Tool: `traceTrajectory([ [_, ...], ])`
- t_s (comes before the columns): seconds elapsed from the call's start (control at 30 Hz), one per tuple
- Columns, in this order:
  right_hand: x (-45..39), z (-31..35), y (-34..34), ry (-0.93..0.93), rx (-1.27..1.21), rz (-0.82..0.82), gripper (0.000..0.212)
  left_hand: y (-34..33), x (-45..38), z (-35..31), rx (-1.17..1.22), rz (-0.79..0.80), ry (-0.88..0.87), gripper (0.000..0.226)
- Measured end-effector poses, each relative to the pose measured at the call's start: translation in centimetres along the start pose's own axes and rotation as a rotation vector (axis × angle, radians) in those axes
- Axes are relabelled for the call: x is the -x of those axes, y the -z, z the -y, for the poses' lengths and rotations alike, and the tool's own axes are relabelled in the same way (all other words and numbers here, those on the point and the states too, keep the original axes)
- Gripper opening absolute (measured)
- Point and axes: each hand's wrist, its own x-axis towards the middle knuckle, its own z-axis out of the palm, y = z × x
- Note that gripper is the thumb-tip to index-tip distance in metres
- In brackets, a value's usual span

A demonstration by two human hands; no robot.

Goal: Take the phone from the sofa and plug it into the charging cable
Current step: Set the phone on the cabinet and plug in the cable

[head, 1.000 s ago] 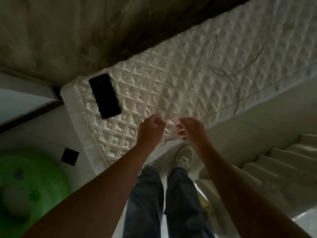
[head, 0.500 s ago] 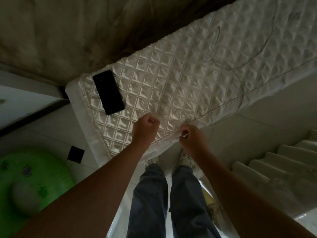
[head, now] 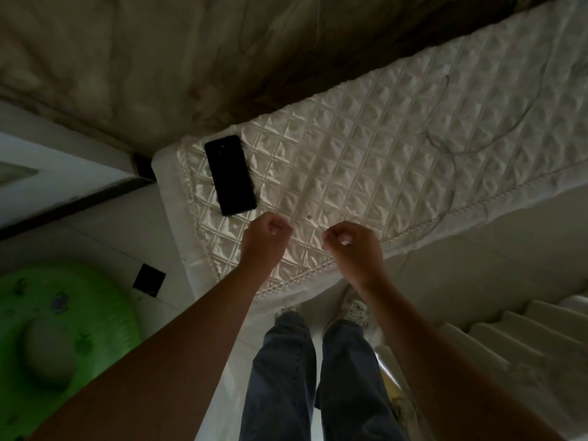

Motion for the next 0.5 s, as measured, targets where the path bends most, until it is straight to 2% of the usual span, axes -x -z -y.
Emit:
traceTrajectory([
  [0.2, -0.7, 3.5, -3.2, 0.020, -0.086, 0.109, 0.018, 5.1, -3.5, 0.6, -0.024, -0.131, 0.058, 0.014],
  [0.33, -1.1, 5.7, -5.4, 0.007, -0.107, 0.205, 0.017, 7.9, -5.7, 0.7, -0.038, -0.200, 0.019, 0.018],
  [0.5, -1.1, 7.0, -8.1, -0.076, -0.113, 0.327, 0.015, 9.7, -7.7, 0.5, 0.030, -0.169, 0.028, 0.014],
])
